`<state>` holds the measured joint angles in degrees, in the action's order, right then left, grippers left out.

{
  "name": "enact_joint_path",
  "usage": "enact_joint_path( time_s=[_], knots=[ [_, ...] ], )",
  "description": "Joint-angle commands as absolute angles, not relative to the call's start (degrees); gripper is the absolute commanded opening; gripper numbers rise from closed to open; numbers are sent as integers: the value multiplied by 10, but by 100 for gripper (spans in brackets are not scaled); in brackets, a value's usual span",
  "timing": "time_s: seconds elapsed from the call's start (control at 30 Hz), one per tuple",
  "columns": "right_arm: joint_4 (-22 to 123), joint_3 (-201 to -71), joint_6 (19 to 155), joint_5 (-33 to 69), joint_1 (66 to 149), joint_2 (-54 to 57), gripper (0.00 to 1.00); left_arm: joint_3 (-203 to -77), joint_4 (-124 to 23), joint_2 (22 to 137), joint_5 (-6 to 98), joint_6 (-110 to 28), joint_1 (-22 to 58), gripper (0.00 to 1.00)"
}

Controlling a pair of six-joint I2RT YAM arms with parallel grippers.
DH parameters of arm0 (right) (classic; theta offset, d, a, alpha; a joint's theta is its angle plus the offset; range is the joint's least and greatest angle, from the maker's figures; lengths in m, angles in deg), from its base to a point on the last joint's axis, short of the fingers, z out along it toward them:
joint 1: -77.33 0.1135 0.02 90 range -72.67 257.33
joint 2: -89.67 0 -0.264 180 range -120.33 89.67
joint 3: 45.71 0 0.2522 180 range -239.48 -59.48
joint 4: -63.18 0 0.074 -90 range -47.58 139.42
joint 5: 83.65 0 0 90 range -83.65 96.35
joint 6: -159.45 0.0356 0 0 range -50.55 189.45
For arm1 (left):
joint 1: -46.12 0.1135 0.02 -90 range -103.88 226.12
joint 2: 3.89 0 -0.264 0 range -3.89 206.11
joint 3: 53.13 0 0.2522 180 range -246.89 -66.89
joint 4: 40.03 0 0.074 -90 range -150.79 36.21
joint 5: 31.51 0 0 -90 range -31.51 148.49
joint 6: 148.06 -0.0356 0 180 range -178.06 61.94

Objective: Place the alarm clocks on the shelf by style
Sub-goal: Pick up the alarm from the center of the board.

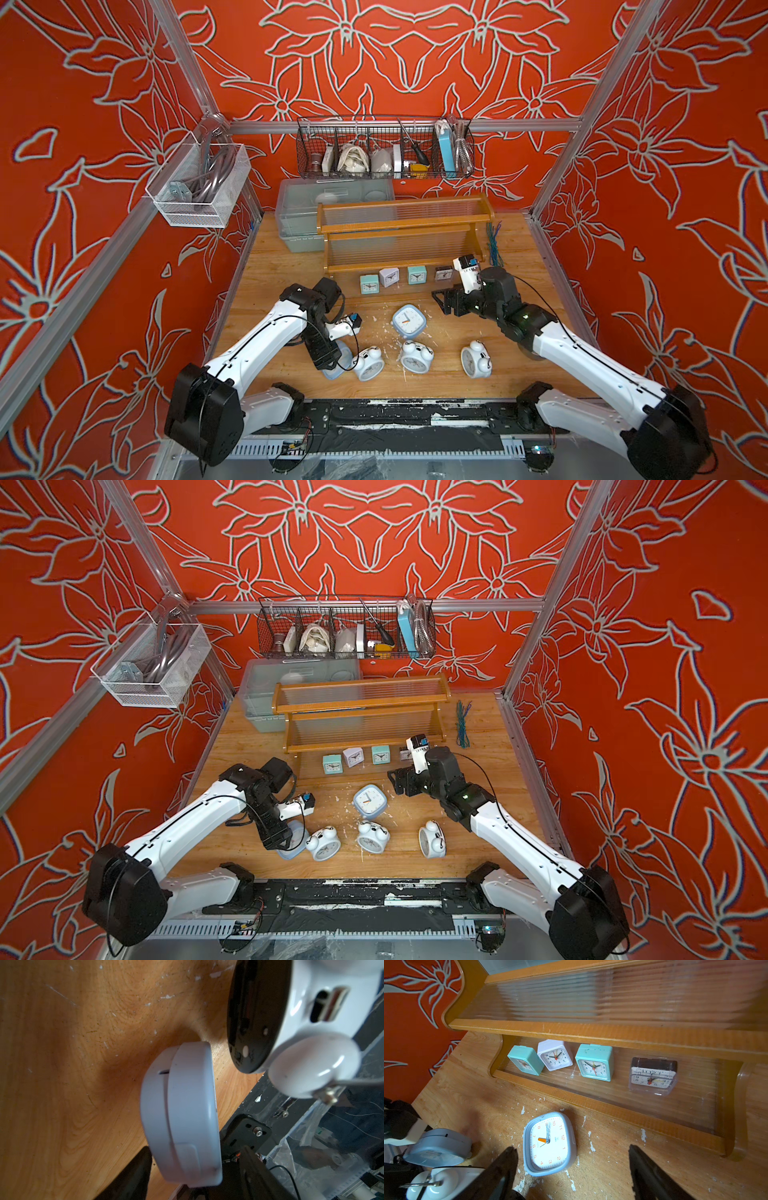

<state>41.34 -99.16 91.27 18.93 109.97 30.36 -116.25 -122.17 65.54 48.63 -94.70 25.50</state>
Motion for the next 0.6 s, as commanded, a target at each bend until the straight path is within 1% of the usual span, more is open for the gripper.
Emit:
enact_joint_path(
  time_s=[0.0, 0.23, 0.4, 0.57],
  knots=[
    [415, -998, 919, 197, 1100, 313, 86, -1157, -1206, 664, 485, -948, 257, 65],
    [423, -997, 920, 206, 1102, 306, 85, -1152, -1199, 664, 479, -951, 257, 56],
    [434, -999, 915, 219, 1103, 300, 85, -1155, -1199, 650, 482, -956, 257, 43],
    [451, -1003, 900, 249, 1105, 288, 84, -1170, -1205, 639, 485, -964, 258, 36]
  ],
)
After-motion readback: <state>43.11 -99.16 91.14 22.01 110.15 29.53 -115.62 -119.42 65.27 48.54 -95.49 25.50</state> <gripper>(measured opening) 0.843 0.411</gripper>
